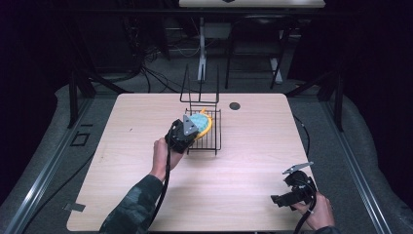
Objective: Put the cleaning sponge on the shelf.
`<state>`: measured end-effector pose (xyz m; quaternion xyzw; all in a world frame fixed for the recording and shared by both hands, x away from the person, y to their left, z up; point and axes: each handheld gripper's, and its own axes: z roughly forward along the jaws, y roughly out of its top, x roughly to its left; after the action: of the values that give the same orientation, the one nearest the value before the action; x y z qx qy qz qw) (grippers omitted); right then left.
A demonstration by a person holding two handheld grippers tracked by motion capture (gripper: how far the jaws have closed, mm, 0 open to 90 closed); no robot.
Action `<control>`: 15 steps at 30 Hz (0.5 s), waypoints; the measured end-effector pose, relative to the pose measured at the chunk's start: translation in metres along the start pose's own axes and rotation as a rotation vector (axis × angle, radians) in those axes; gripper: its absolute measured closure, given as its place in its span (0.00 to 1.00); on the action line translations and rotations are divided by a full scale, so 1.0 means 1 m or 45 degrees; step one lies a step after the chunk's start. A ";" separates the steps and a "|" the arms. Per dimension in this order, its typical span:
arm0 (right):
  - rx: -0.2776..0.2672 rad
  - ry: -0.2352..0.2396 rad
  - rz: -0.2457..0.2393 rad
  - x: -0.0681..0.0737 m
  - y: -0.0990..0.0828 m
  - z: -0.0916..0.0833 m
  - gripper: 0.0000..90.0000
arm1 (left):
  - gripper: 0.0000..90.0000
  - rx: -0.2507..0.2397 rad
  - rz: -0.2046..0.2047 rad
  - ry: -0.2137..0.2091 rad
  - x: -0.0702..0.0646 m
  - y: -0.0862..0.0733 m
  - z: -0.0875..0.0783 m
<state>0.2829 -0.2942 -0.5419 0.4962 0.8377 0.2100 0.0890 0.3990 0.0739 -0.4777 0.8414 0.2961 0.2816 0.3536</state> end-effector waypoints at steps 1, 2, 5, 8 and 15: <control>0.005 -0.001 -0.001 0.000 0.000 0.000 0.02 | 0.98 0.000 0.000 0.000 0.000 0.000 0.000; 0.001 0.000 0.000 0.000 0.000 0.000 0.02 | 0.98 0.003 0.004 -0.001 -0.001 0.001 0.003; 0.005 0.003 0.001 0.000 0.000 0.000 0.02 | 0.98 0.008 -0.008 -0.004 -0.002 0.001 0.006; 0.006 0.003 0.001 0.000 0.000 0.000 0.02 | 0.98 0.013 -0.014 -0.002 -0.003 0.001 0.010; 0.006 0.006 0.001 0.000 0.000 0.000 0.02 | 0.97 0.027 -0.020 0.000 -0.005 0.001 0.019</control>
<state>0.2829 -0.2938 -0.5419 0.4962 0.8382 0.2093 0.0859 0.4093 0.0615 -0.4892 0.8427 0.3058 0.2755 0.3470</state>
